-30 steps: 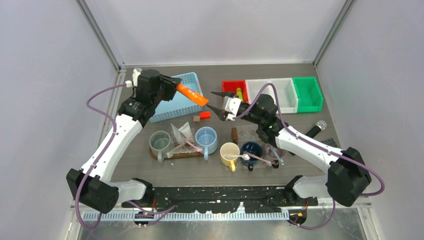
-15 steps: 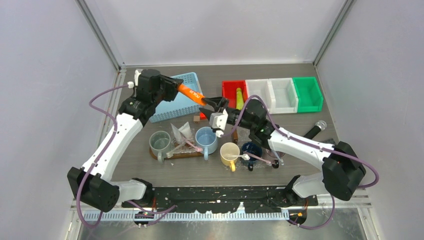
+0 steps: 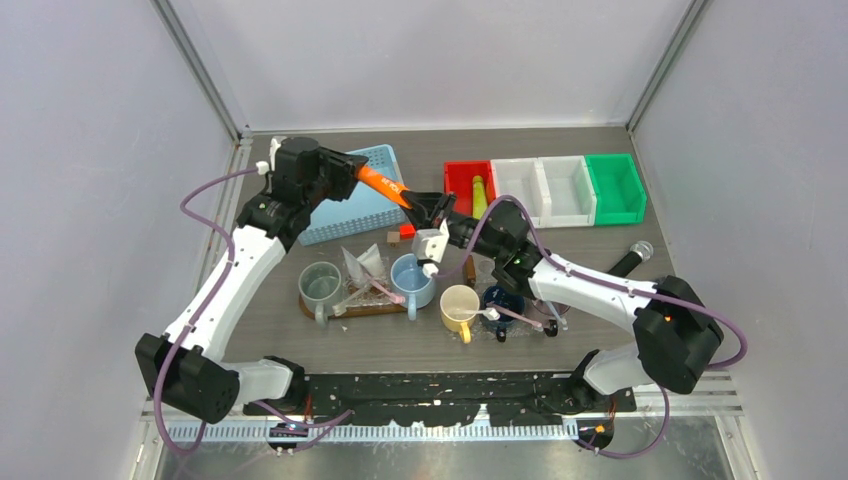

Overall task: Prepare toiletry sets of a toothbrush and toothpaste on the tray
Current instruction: Pick up the toothpaste from the storage box.

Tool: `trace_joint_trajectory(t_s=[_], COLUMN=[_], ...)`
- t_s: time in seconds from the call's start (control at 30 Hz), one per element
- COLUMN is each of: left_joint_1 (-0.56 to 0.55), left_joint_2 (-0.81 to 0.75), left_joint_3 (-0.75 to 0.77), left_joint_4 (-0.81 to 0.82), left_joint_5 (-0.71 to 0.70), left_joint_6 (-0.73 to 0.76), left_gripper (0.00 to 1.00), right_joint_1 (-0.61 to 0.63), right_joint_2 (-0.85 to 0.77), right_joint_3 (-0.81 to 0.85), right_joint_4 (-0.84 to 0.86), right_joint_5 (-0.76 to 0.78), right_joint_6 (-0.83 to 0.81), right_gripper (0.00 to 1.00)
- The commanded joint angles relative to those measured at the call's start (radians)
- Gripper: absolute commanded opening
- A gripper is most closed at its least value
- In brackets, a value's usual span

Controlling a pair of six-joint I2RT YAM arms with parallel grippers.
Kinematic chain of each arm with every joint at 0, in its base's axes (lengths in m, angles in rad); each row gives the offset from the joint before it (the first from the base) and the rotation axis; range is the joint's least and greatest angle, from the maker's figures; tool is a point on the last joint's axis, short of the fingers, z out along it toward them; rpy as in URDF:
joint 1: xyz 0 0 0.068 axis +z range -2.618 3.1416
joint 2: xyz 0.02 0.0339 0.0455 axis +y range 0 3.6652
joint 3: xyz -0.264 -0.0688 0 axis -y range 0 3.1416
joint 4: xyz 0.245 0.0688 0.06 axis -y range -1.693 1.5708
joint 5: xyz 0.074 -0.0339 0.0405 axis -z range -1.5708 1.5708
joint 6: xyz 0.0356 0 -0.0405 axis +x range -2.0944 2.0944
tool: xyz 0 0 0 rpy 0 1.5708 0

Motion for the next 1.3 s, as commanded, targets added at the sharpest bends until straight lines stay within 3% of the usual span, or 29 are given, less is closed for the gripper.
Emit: trace_joint_trajectory(t_s=[0.0, 0.1, 0.27, 0.5, 0.7, 0.87, 1.07, 1.27], left_joint_1=[0.004, 0.012, 0.027, 0.053, 0.077, 0.096, 0.1, 0.1], left_joint_2=[-0.01, -0.003, 0.009, 0.012, -0.002, -0.033, -0.1, -0.191], left_joint_3=[0.028, 0.025, 0.001, -0.049, -0.056, -0.054, -0.054, -0.088], left_joint_4=[0.06, 0.063, 0.079, 0.127, 0.132, 0.14, 0.186, 0.237], left_joint_5=[0.025, 0.017, 0.014, -0.004, -0.043, -0.093, -0.156, -0.191], left_joint_6=[-0.004, 0.002, 0.014, 0.066, 0.169, 0.318, 0.636, 0.926], left_gripper=[0.0, 0.0, 0.08, 0.41, 0.57, 0.68, 0.81, 0.87], right_joint_1=[0.004, 0.006, 0.007, 0.007, 0.007, 0.007, 0.008, 0.007], right_joint_2=[-0.01, -0.04, -0.127, -0.24, -0.287, -0.304, -0.253, -0.177], right_joint_3=[0.007, 0.005, 0.028, 0.166, 0.295, 0.387, 0.582, 0.757], right_joint_4=[0.039, -0.001, -0.186, -0.63, -0.918, -1.133, -1.444, -1.705], right_joint_5=[0.035, 0.035, 0.048, 0.101, 0.2, 0.295, 0.373, 0.494], right_joint_6=[-0.057, -0.048, -0.009, 0.125, 0.306, 0.464, 0.635, 0.807], right_gripper=[0.2, 0.05, 0.01, 0.01, 0.01, 0.0, 0.01, 0.0])
